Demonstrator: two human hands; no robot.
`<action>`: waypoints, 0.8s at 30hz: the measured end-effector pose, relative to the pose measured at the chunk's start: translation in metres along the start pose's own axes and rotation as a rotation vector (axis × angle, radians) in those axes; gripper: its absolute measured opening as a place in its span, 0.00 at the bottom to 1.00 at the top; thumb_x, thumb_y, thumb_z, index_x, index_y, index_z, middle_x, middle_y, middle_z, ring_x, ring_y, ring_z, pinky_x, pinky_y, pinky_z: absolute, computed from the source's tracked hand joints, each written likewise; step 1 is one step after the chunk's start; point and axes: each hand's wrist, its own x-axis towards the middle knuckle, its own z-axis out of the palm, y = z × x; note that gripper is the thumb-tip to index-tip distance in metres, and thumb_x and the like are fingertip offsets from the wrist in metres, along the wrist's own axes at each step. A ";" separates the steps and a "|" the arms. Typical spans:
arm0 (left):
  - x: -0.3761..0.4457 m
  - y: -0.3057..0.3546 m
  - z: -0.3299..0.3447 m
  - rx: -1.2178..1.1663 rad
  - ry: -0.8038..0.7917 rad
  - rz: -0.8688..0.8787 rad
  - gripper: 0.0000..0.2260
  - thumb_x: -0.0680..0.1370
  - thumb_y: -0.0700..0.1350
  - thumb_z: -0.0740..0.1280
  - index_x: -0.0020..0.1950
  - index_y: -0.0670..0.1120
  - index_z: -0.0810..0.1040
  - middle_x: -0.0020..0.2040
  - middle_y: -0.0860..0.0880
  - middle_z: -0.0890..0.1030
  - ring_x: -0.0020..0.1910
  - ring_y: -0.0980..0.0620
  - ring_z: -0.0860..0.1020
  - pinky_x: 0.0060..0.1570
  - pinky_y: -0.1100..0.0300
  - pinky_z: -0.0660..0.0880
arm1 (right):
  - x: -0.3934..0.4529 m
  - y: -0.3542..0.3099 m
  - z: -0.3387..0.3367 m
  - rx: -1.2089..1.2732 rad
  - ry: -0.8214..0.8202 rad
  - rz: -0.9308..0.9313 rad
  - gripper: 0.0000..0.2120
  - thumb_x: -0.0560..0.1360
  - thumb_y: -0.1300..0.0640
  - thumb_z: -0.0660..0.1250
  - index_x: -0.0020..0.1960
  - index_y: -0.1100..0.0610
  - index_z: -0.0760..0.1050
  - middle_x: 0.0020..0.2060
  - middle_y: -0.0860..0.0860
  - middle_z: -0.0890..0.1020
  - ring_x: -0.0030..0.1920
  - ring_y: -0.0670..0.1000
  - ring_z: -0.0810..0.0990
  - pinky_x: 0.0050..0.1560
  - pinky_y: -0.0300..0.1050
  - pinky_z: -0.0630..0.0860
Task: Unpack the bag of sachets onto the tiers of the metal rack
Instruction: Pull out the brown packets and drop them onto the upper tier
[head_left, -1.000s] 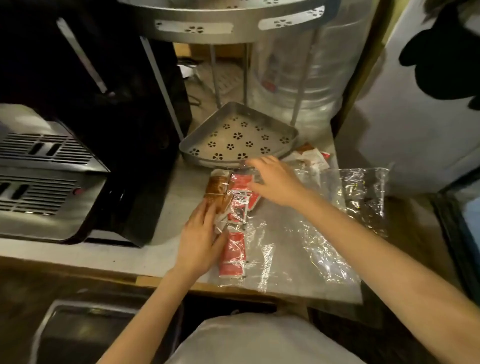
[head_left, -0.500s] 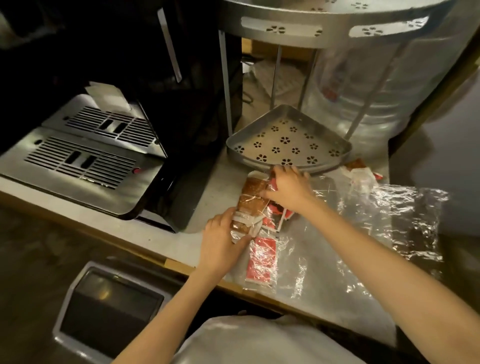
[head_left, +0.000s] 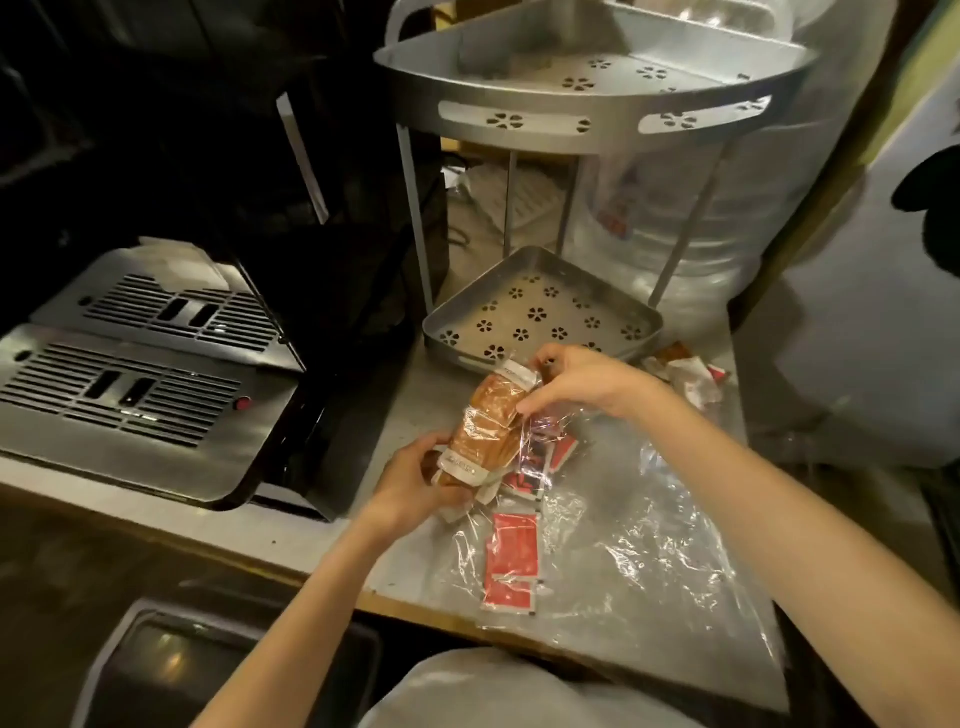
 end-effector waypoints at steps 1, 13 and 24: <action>0.003 0.002 -0.004 -0.002 -0.032 0.020 0.26 0.66 0.37 0.74 0.59 0.52 0.71 0.50 0.56 0.77 0.54 0.54 0.76 0.56 0.56 0.74 | -0.002 0.002 -0.005 0.075 -0.042 0.027 0.22 0.64 0.56 0.76 0.54 0.58 0.73 0.55 0.57 0.80 0.53 0.56 0.81 0.57 0.49 0.76; 0.034 0.050 -0.009 -0.027 -0.493 0.196 0.21 0.65 0.39 0.73 0.55 0.52 0.77 0.54 0.52 0.81 0.55 0.55 0.78 0.58 0.55 0.72 | -0.043 0.035 -0.024 0.458 -0.178 0.120 0.11 0.72 0.62 0.67 0.54 0.55 0.74 0.47 0.52 0.83 0.47 0.51 0.83 0.51 0.50 0.79; 0.040 0.085 -0.024 -0.395 -0.790 0.089 0.31 0.59 0.52 0.79 0.60 0.47 0.78 0.54 0.43 0.82 0.50 0.47 0.81 0.48 0.54 0.80 | -0.089 0.023 -0.067 0.603 0.104 -0.055 0.16 0.67 0.63 0.71 0.54 0.58 0.76 0.40 0.52 0.85 0.39 0.51 0.84 0.37 0.46 0.82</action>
